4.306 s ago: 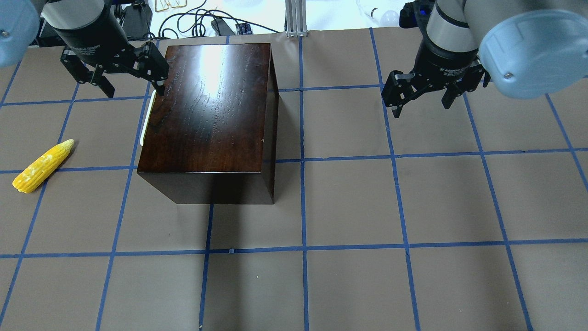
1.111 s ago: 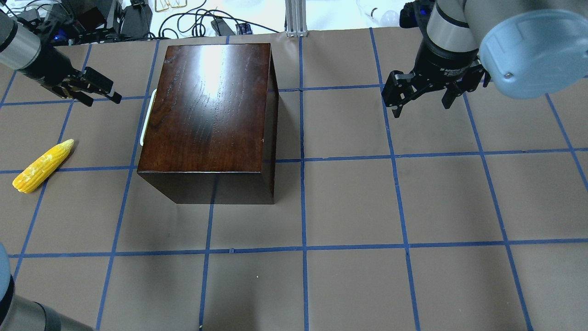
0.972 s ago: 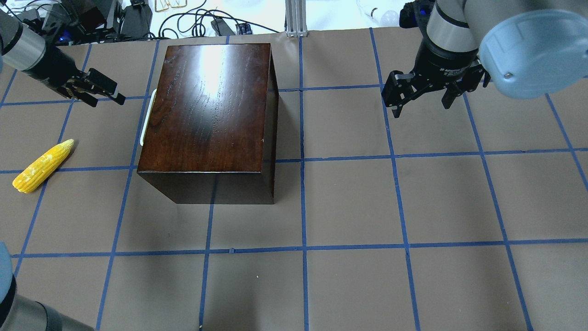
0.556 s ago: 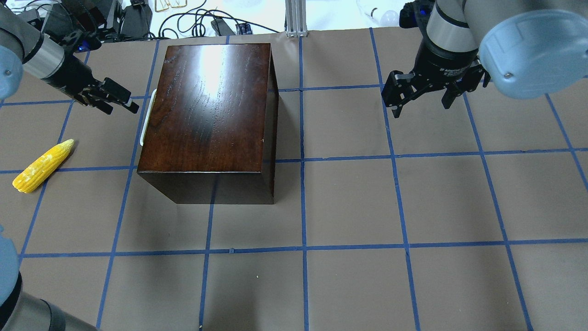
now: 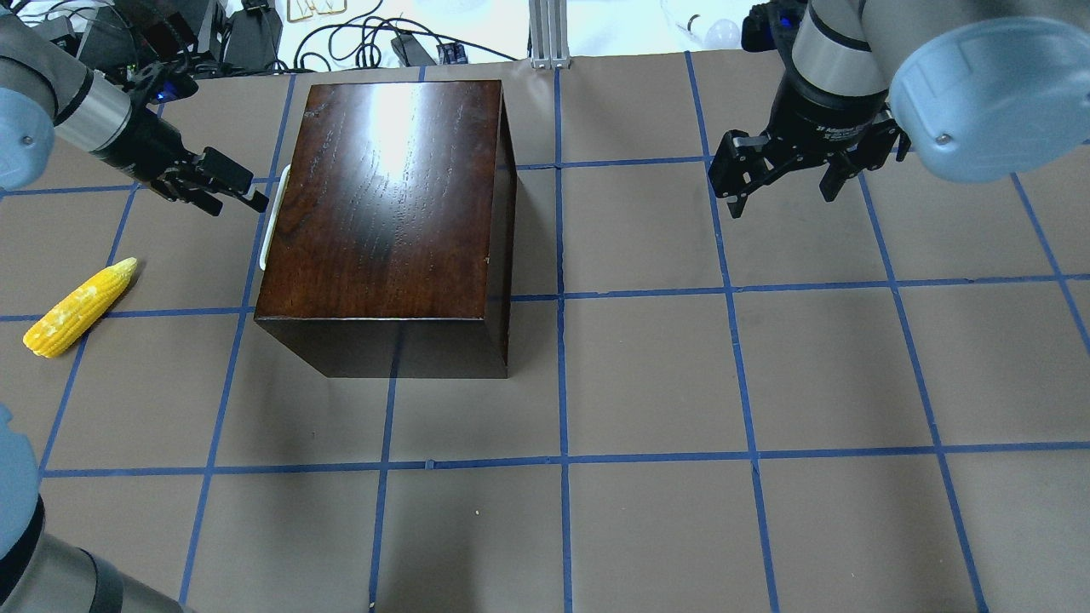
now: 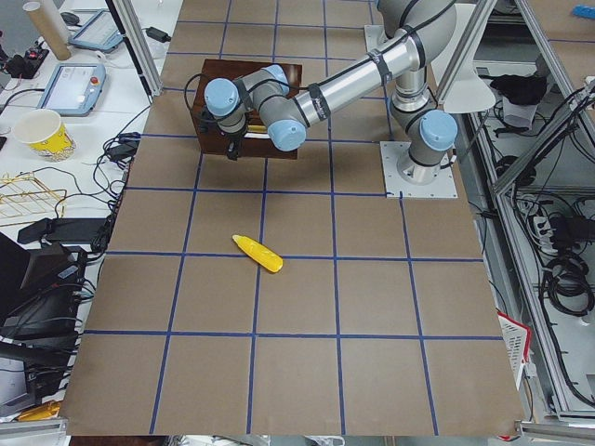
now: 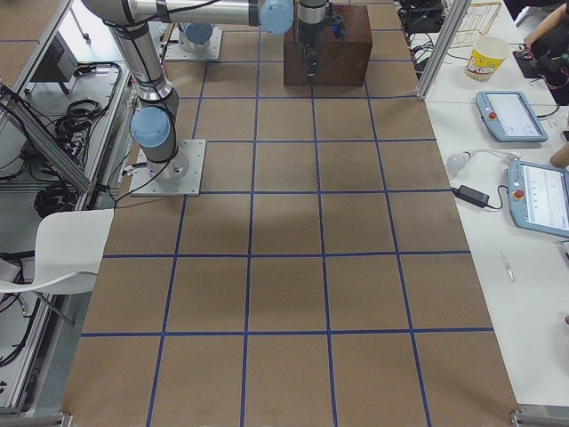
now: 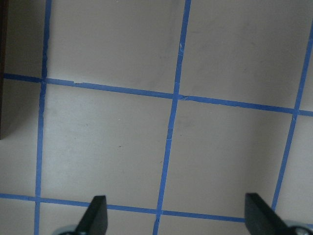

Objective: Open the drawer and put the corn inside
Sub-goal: 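Lower the left gripper onto the white drawer handle and grasp it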

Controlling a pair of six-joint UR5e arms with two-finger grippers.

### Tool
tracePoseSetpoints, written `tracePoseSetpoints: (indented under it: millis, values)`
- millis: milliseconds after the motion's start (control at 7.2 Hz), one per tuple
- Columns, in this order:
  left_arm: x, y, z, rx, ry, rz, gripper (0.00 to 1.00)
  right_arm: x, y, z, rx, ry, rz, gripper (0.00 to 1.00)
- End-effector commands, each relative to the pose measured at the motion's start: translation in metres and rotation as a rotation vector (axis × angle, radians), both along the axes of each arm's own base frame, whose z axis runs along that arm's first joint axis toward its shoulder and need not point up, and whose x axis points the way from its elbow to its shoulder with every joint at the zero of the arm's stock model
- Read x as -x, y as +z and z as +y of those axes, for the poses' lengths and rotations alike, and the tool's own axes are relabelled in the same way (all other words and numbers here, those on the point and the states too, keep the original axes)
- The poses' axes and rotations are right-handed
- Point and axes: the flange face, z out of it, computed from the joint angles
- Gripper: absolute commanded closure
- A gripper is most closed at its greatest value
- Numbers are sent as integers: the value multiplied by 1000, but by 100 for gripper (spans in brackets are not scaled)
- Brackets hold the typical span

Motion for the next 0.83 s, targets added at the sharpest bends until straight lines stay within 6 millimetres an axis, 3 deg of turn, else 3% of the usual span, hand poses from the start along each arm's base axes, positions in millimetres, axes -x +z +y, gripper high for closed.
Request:
tracePoseSetpoints:
  millis: [0, 694]
  values:
    - [3, -10, -4, -4, 6, 39, 0, 1, 0, 0, 0, -1, 0, 0]
    - [2, -29, -11, -18, 6, 49, 0, -1, -1, 0, -1, 2, 0, 0]
